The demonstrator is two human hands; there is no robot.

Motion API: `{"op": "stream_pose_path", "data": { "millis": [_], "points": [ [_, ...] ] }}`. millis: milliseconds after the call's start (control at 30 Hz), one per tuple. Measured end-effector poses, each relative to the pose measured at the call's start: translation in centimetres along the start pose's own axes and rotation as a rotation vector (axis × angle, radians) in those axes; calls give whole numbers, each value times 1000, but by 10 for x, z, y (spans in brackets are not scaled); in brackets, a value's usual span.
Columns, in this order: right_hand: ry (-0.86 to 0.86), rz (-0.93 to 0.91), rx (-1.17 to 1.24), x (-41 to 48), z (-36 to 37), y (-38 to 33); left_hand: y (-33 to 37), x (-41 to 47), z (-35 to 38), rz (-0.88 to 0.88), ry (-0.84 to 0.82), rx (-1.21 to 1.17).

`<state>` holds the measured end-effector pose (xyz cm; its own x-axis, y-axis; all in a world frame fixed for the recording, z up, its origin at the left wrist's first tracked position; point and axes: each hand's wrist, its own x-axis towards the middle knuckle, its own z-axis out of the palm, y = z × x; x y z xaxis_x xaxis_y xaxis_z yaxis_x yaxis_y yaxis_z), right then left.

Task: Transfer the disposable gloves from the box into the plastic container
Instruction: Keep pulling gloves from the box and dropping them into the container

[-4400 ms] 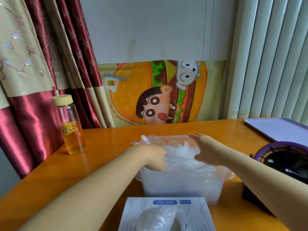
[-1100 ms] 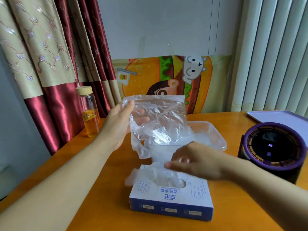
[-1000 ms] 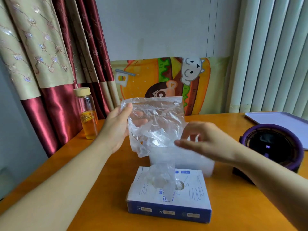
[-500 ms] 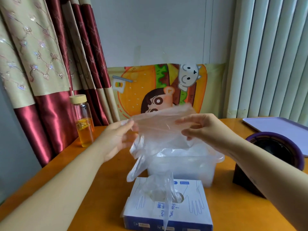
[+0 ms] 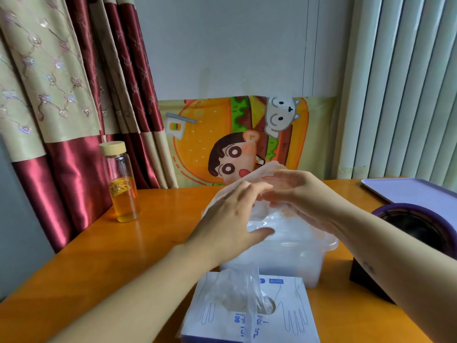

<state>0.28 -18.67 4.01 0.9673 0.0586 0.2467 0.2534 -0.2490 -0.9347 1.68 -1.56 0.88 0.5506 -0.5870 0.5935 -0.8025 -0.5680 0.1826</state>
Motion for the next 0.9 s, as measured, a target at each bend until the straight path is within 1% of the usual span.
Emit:
{"op": "stream_pose_path", "data": {
  "millis": [67,167,300,367,433,567,667,767,833,900],
  "points": [
    [22,66,114,0,0,1,-3,3,8,-23,112,-120],
    [61,105,172,1,-3,2,-11,6,9,-33,190,-178],
    [61,124,261,3,-5,4,-18,5,4,-20,168,-216],
    [48,123,302,4,-3,5,-19,3,4,-5,156,-285],
    [38,120,337,5,0,5,-17,2,4,-31,159,-380],
    [59,128,374,7,-2,9,-14,-1,4,-81,251,-494],
    [96,150,391,7,-8,13,-16,-4,0,-68,331,-611],
    [131,176,430,7,-13,16,-16,-11,-8,-66,339,-668],
    [136,177,432,7,-15,17,-18,-17,-12,-78,318,-651],
    [125,175,405,6,-15,17,-23,-26,-11,-18,229,-490]
  ]
}}
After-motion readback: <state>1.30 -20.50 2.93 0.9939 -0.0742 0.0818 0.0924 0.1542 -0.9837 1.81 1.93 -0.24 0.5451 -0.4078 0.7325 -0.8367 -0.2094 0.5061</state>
